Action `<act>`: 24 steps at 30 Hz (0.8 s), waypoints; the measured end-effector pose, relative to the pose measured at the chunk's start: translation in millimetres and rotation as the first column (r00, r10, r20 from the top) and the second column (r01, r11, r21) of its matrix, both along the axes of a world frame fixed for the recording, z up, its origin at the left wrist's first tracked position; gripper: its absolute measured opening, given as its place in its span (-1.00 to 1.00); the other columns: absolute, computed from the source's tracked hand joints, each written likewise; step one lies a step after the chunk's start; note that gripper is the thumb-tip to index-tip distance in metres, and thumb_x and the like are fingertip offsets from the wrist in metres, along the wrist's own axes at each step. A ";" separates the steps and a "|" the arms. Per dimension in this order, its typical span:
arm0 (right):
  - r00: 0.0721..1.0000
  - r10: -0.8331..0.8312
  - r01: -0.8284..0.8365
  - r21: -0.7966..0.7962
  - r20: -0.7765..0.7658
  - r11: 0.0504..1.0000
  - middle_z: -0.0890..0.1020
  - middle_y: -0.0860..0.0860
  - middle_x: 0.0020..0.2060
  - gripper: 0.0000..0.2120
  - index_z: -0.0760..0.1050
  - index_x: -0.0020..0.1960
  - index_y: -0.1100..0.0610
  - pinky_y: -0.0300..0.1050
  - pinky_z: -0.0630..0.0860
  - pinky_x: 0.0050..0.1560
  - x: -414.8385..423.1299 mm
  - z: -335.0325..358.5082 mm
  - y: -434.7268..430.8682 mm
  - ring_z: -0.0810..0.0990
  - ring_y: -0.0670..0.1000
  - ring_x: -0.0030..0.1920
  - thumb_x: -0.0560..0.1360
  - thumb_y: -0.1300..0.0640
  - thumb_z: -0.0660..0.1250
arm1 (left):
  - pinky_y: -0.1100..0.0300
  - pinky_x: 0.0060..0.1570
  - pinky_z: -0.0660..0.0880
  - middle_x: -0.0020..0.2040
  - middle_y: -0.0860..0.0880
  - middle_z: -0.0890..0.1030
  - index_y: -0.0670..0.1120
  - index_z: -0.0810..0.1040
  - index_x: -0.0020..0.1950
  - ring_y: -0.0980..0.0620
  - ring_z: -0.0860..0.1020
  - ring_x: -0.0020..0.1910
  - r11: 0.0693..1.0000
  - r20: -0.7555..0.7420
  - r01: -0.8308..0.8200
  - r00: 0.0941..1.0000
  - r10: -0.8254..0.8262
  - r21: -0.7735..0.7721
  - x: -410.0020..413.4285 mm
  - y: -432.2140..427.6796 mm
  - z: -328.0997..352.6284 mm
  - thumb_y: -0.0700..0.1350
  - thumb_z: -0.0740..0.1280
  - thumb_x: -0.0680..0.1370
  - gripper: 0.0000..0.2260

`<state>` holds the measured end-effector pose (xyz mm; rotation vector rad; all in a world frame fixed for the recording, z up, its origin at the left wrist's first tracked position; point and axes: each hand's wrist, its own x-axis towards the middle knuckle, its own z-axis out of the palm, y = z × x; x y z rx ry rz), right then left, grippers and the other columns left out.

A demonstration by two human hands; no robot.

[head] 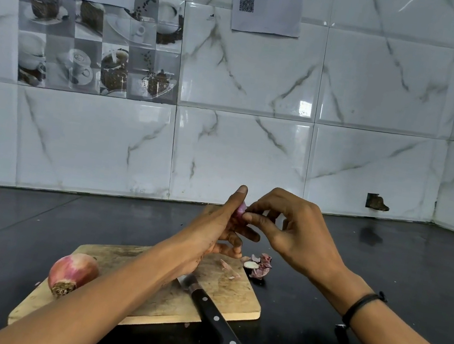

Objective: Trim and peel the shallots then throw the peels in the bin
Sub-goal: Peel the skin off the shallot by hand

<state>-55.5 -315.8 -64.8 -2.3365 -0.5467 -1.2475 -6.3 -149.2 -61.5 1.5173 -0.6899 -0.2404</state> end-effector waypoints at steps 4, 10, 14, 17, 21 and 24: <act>0.996 -0.080 0.077 -0.117 -0.027 0.990 0.49 -0.20 -0.12 -0.95 0.53 0.02 -0.01 -0.08 0.50 -0.21 4.0 -4.6 -1.1 0.53 -0.11 -0.15 0.61 0.04 0.32 | 0.14 -0.28 0.57 -0.21 -0.08 0.72 -0.04 0.56 -0.10 0.04 0.55 -0.39 1.000 -0.035 0.009 0.999 -0.009 -0.005 -0.3 -2.6 -3.4 0.36 0.21 0.55 -0.53; 0.993 -0.106 0.096 -0.169 -0.048 0.981 0.46 -0.12 -0.07 -0.85 0.43 0.05 0.03 0.03 0.55 -0.20 2.4 -3.0 7.7 0.56 -0.04 -0.14 0.64 -0.01 0.14 | 0.17 -0.34 0.56 -0.28 -0.08 0.69 -0.05 0.50 -0.15 0.02 0.57 -0.42 0.999 -0.106 -0.027 0.994 0.023 -0.033 -1.1 -4.7 -2.4 0.30 0.19 0.60 -0.57; 0.991 -0.119 0.104 -0.183 -0.068 0.977 0.42 -0.16 -0.10 -0.88 0.43 0.05 0.05 0.02 0.51 -0.22 3.0 -4.8 6.1 0.49 -0.06 -0.19 0.67 0.02 0.17 | 0.17 -0.33 0.54 -0.23 -0.15 0.72 -0.11 0.58 -0.10 0.03 0.55 -0.46 0.993 -0.154 -0.102 0.984 0.091 -0.066 3.5 -1.4 1.7 0.27 0.11 0.64 -0.49; 0.989 -0.109 0.091 -0.172 -0.100 0.981 0.44 -0.21 -0.11 -0.84 0.46 0.06 0.02 0.01 0.51 -0.21 3.4 -6.9 2.1 0.48 -0.08 -0.18 0.67 -0.04 0.18 | 0.18 -0.35 0.50 -0.22 -0.17 0.72 -0.20 0.62 0.05 0.03 0.51 -0.50 0.976 -0.215 -0.168 0.967 0.135 -0.140 13.8 7.9 10.4 0.29 0.09 0.63 -0.42; 0.991 -0.083 0.071 -0.109 -0.107 0.991 0.50 -0.18 -0.15 -0.74 0.52 0.02 -0.01 0.00 0.51 -0.18 2.3 -6.6 2.4 0.50 -0.09 -0.15 0.65 -0.13 0.14 | 0.15 -0.27 0.52 -0.18 -0.14 0.71 -0.15 0.64 -0.04 0.03 0.51 -0.43 0.991 -0.184 -0.107 0.979 0.091 -0.080 15.6 11.0 9.7 0.34 0.11 0.59 -0.40; 0.991 -0.116 0.110 -0.088 -0.070 0.990 0.50 -0.14 -0.20 -0.70 0.54 -0.03 0.00 0.05 0.52 -0.22 2.2 -6.0 2.3 0.49 -0.08 -0.20 0.65 -0.14 0.13 | 0.09 -0.16 0.57 -0.17 -0.10 0.69 -0.11 0.65 -0.06 0.03 0.50 -0.31 0.996 -0.150 -0.074 0.986 0.066 -0.048 13.2 6.0 5.5 0.36 0.18 0.56 -0.44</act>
